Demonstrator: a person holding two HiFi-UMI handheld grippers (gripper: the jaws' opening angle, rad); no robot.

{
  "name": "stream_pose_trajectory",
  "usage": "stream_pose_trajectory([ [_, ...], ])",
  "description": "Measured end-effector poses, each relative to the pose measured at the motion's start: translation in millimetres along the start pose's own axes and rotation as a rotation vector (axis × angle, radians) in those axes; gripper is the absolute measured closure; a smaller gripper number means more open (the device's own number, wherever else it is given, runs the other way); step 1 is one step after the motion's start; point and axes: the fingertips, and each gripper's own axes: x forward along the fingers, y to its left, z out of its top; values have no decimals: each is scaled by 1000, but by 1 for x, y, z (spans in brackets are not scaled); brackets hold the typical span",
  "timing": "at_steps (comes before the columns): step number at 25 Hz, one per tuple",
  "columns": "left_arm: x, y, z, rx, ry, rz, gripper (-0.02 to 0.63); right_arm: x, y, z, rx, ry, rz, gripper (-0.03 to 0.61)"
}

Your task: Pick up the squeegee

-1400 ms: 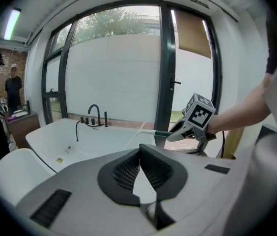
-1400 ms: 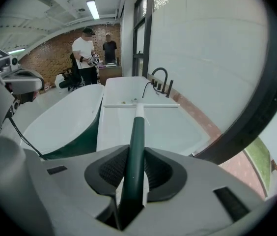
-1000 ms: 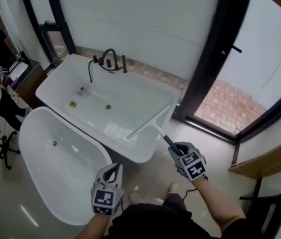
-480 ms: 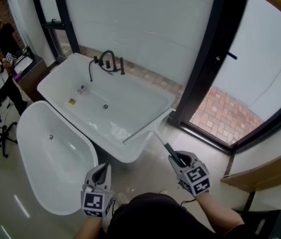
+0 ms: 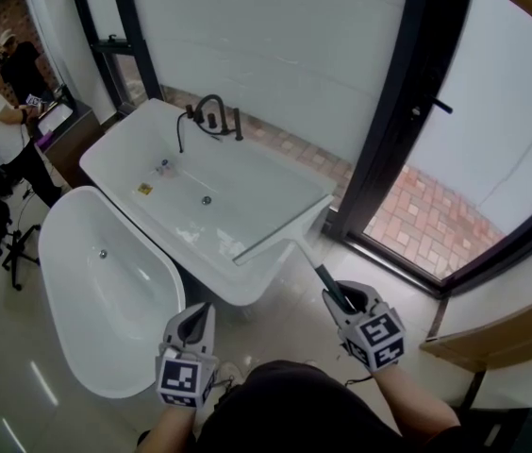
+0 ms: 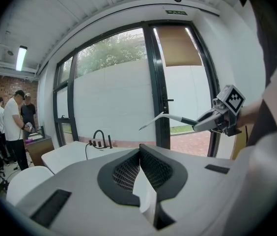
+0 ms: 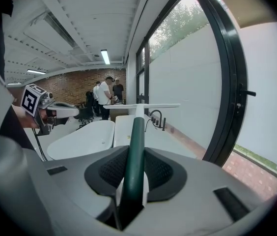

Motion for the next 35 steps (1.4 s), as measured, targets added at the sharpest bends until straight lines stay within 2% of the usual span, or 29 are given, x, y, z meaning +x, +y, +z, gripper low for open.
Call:
stream_pose_trajectory([
  [20, -4, -1, 2, 34, 0, -25, 621, 0, 12, 9, 10, -22, 10, 488],
  [35, -5, -1, 0, 7, 15, -14, 621, 0, 12, 8, 9, -13, 6, 496],
])
